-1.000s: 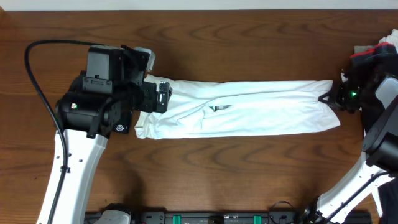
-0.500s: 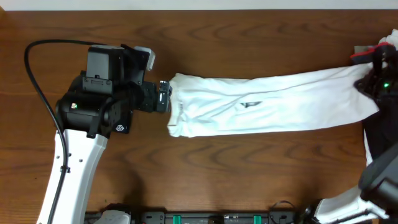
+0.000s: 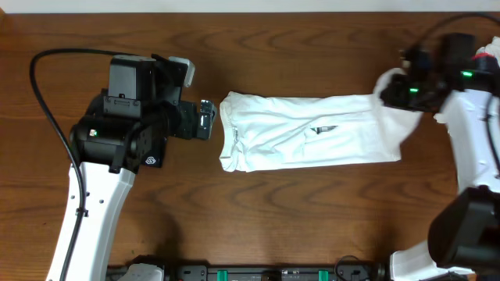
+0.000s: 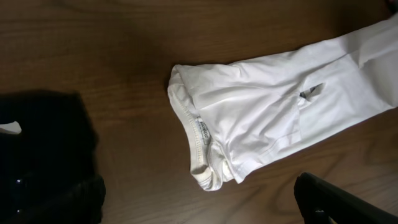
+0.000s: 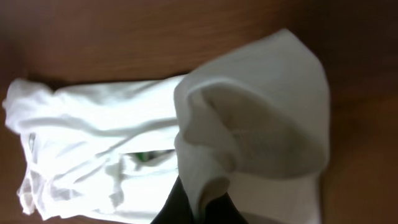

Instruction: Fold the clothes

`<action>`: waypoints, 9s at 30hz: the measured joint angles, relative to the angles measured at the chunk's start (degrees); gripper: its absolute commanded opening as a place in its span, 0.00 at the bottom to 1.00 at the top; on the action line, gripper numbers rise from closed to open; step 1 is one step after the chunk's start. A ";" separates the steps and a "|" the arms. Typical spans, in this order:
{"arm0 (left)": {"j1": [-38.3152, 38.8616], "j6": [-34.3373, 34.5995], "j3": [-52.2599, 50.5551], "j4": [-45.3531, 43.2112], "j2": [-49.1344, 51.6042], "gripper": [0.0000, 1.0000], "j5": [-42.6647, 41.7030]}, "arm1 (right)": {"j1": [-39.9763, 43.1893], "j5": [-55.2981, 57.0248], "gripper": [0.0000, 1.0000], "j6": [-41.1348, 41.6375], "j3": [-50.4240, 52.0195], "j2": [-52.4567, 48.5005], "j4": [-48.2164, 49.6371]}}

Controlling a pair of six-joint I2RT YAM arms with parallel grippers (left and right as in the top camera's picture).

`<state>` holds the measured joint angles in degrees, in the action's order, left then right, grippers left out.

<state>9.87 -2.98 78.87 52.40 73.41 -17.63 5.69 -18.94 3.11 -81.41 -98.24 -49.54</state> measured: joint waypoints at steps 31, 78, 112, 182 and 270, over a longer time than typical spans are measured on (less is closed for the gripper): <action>0.00 0.00 0.00 -0.07 0.00 0.99 0.00 | -12.87 4.11 0.09 9.27 0.24 -9.62 1.88; -0.02 0.00 0.00 -0.37 0.00 0.98 1.97 | -11.45 1.49 0.01 1.51 5.27 -17.20 5.81; -0.02 0.04 0.00 0.50 0.72 0.98 2.19 | -16.68 -10.67 0.01 -1.31 5.29 -9.84 6.60; -7.13 1.20 6.71 11.96 39.52 0.07 -6.71 | -12.13 0.63 0.33 -1.18 5.79 18.75 -3.76; 0.83 13.92 29.57 27.04 31.45 0.09 15.02 | -33.44 24.74 0.08 10.86 6.03 -11.72 18.25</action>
<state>10.70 10.94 108.44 79.44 104.86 -2.61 -27.75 5.80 13.98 -75.37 -109.95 -31.29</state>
